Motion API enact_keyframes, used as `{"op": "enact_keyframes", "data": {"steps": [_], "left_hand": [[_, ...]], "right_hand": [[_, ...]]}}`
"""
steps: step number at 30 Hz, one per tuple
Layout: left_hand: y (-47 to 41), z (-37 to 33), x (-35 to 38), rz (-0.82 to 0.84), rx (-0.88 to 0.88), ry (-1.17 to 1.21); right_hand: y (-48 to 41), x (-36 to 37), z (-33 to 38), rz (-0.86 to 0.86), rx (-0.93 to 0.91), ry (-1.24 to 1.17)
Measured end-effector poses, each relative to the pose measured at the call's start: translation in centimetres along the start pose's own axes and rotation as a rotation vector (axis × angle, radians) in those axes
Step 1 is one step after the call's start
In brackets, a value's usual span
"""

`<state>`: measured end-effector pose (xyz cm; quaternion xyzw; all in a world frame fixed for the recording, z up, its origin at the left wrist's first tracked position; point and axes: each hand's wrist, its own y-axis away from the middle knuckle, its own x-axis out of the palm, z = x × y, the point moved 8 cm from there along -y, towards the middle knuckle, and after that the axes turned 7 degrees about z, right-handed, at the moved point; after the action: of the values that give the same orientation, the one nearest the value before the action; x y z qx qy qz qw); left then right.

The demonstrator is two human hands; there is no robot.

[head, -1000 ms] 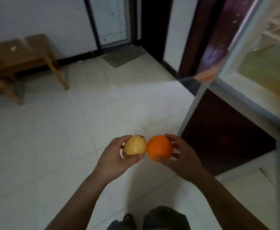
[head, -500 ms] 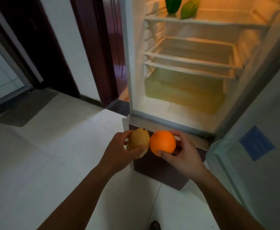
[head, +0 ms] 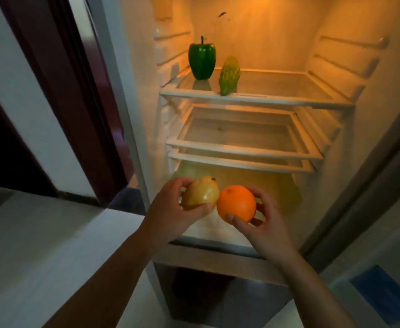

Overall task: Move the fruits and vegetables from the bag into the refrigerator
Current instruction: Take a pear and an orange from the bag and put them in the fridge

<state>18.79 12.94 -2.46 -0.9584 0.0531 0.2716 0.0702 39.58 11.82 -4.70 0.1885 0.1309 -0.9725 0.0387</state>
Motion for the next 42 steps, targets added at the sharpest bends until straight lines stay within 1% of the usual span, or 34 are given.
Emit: {"op": "enact_keyframes", "data": {"steps": [3, 6, 11, 16, 19, 22, 25, 29, 34, 38, 42], "left_hand": [[-3.7, -2.6, -1.6, 0.008, 0.15, -0.05], [-6.8, -5.6, -3.7, -0.034, 0.28, -0.111], [-10.2, -9.5, -6.0, -0.04, 0.405, -0.128], [-12.0, -13.7, -10.1, -0.199, 0.506, -0.2], [-13.7, -15.4, -11.9, -0.25, 0.474, -0.255], [-15.5, -16.2, -12.0, -0.26, 0.402, -0.416], [-16.9, -16.4, -11.8, -0.253, 0.337, -0.517], [-18.6, -15.6, -11.6, -0.228, 0.293, -0.623], [-20.6, -14.8, -10.9, -0.16, 0.294, -0.61], [-22.2, -14.4, -10.9, -0.166, 0.291, -0.664], [-22.1, -14.0, -10.9, -0.184, 0.307, -0.62]], "right_hand": [[-2.9, -1.5, 1.8, -0.101, -0.031, 0.031], [-5.6, -2.8, 3.9, -0.182, -0.081, 0.088], [-9.0, -5.2, 7.5, -0.273, -0.165, 0.108], [-11.9, -8.2, 10.0, -0.316, -0.218, 0.072], [-13.9, -10.1, 11.5, -0.344, -0.253, 0.04], [-16.3, -10.8, 12.5, -0.345, -0.289, 0.013], [-18.6, -10.9, 12.7, -0.342, -0.297, -0.004], [-20.5, -10.7, 12.0, -0.336, -0.27, 0.011], [-21.2, -11.2, 11.3, -0.345, -0.277, 0.013], [-21.3, -11.5, 11.1, -0.328, -0.262, 0.035], [-20.7, -11.4, 11.2, -0.319, -0.24, 0.083]]}}
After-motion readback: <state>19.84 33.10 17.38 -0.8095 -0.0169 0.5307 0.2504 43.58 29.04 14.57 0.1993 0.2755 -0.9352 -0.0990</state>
